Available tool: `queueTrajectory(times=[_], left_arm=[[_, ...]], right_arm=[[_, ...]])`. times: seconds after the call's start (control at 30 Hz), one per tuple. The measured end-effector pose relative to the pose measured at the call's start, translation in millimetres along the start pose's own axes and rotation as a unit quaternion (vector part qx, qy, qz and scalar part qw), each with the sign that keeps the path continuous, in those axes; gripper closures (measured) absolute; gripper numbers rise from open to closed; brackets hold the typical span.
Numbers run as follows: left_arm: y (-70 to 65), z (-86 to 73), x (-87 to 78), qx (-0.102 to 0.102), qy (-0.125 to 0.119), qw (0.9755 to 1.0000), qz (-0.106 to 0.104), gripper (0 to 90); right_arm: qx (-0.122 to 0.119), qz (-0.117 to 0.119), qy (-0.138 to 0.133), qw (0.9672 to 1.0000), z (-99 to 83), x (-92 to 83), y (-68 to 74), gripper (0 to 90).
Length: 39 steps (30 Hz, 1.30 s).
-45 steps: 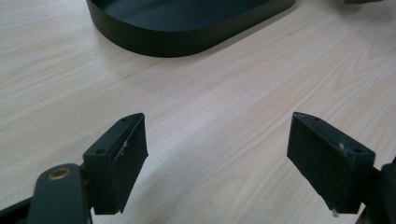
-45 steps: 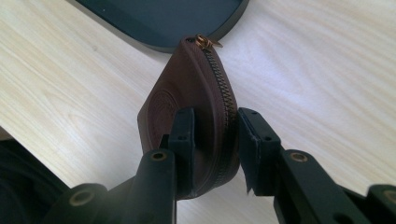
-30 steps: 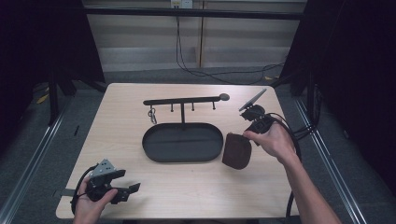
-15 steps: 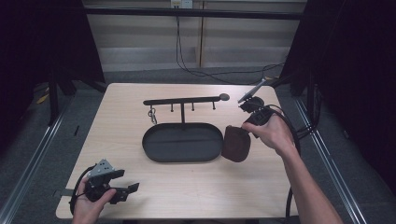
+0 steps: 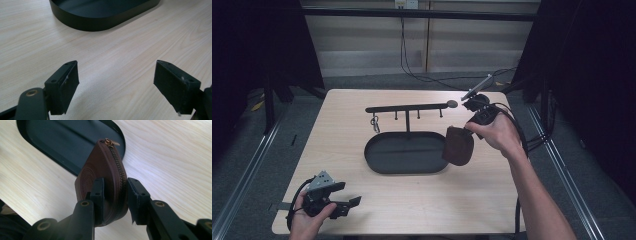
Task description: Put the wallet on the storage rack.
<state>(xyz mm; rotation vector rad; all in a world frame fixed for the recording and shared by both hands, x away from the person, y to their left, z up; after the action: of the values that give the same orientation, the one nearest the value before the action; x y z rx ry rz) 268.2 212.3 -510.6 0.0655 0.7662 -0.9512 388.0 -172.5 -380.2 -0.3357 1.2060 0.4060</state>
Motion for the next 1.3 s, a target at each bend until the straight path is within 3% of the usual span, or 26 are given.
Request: queueTrajectory(times=[0.23, 0.4, 0.43, 0.5, 0.63, 0.8, 0.93, 1.0, 1.23, 1.3], left_arm=[[0.5, 0.0, -0.1, -0.001, 0.001, 1.0000, 0.000, 20.1], [-0.2, -0.3, -0.4, 0.000, 0.000, 1.0000, 0.001, 20.1], [-0.7, 0.7, -1.6, 0.003, -0.003, 1.0000, 0.002, 20.1], [-2.2, 0.9, -0.7, -0.004, -0.005, 0.9999, -0.010, 20.1], [-2.4, 0.8, -1.3, 0.002, -0.002, 1.0000, -0.003, 20.3], [-2.7, 0.9, -2.5, 0.001, -0.004, 1.0000, -0.006, 20.7], [-4.4, 0.0, -2.1, -0.016, -0.007, 0.9995, -0.026, 21.6], [-3.6, -0.6, -2.6, -0.010, -0.004, 0.9998, -0.014, 21.4], [-2.6, -0.3, -1.2, -0.007, 0.000, 0.9999, -0.013, 21.1], [-3.3, -0.6, -1.5, -0.004, 0.001, 0.9999, -0.014, 21.1]], right_arm=[[0.005, 0.003, -0.023, 0.9997, 7.9, 3.0, 3.0, 68.9], [0.017, 0.027, -0.026, 0.9992, 11.7, 10.3, 3.9, 69.0], [0.024, 0.040, -0.032, 0.9984, 14.4, 13.7, 5.1, 69.1], [0.027, 0.045, -0.039, 0.9978, 17.0, 15.6, 5.5, 69.2], [0.033, 0.053, -0.049, 0.9969, 21.8, 19.6, 6.9, 69.3], [0.052, 0.079, -0.064, 0.9935, 25.9, 29.0, 11.3, 69.3], [0.065, 0.088, -0.073, 0.9914, 25.3, 38.8, 11.8, 69.4], [0.067, 0.088, -0.074, 0.9911, 25.3, 41.5, 12.0, 69.4], [0.080, 0.084, -0.080, 0.9900, 25.8, 56.3, 8.0, 69.4], [0.097, 0.098, -0.087, 0.9866, 26.6, 63.4, 7.0, 69.5]])
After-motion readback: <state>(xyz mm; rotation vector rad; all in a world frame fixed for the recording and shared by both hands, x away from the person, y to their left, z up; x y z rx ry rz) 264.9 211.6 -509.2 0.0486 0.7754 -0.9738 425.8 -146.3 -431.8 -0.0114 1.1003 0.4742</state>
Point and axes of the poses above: each handheld gripper's, and its own axes: x roughly forward along the jaws, z roughly out of its top, y roughly to its left, the point moved 7 cm from there along x, roughly forward along the jaws, and after that the axes turned 9 degrees about -z, right-handed, at the moved point
